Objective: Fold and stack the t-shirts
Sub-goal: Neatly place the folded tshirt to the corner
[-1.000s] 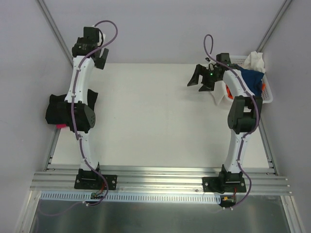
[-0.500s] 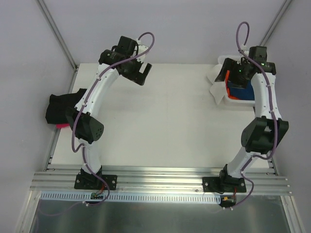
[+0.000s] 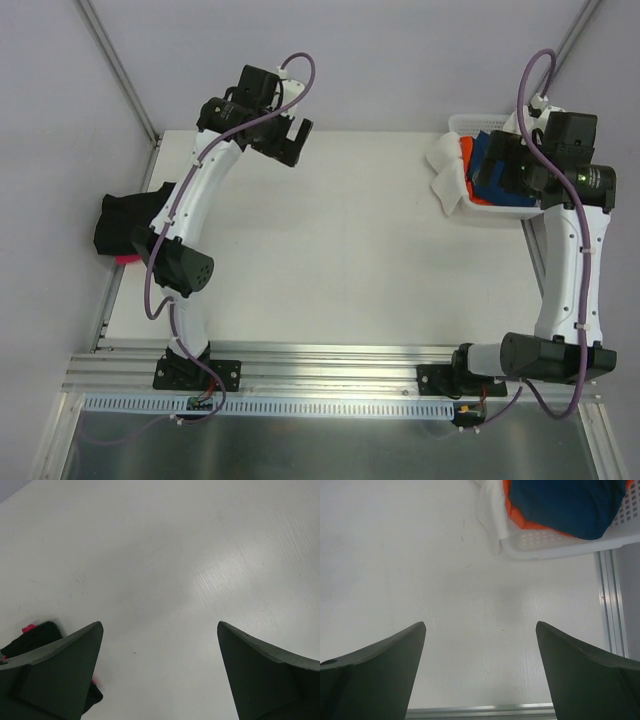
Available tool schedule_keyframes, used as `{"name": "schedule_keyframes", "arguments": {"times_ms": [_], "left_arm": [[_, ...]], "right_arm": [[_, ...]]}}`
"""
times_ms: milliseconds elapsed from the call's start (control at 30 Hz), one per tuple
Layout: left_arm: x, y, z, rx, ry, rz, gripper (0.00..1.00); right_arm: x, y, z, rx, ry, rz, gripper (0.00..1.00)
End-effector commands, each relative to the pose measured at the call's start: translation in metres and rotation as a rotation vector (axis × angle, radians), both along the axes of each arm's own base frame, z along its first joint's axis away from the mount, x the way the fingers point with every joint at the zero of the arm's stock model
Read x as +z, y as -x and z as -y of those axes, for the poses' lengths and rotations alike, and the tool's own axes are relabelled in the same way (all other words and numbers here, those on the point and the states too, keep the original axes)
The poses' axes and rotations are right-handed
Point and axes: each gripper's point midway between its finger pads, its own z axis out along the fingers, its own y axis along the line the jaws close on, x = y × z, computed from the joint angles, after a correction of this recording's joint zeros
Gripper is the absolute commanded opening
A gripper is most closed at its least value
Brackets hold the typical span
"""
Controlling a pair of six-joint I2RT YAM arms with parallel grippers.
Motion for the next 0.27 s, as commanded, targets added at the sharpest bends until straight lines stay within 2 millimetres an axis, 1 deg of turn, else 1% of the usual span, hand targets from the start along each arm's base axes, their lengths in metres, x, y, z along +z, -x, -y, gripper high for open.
{"name": "schedule_keyframes", "arguments": {"times_ms": [0,33,67,167,200,233], "left_arm": [[0.029,0.007,0.003,-0.010,0.013,0.071,0.99],[0.031,0.005,0.000,0.002,-0.014,0.088,0.99],[0.032,0.007,0.005,-0.012,-0.020,0.093,0.99],[0.033,0.008,0.011,-0.027,-0.032,0.104,0.99],[0.034,0.009,0.016,-0.040,-0.048,0.115,0.99],[0.033,0.011,0.019,-0.048,-0.064,0.122,0.99]], "right_arm": [[-0.008,0.015,0.007,-0.022,0.044,-0.031,0.97],[-0.009,0.016,0.007,-0.021,0.044,-0.033,0.97],[-0.014,0.017,0.007,-0.013,0.048,-0.045,0.97],[-0.020,0.022,0.011,-0.034,0.047,-0.044,0.97],[-0.023,0.022,0.013,-0.041,0.037,-0.045,0.97],[-0.020,0.026,0.012,-0.040,0.027,-0.027,0.97]]}}
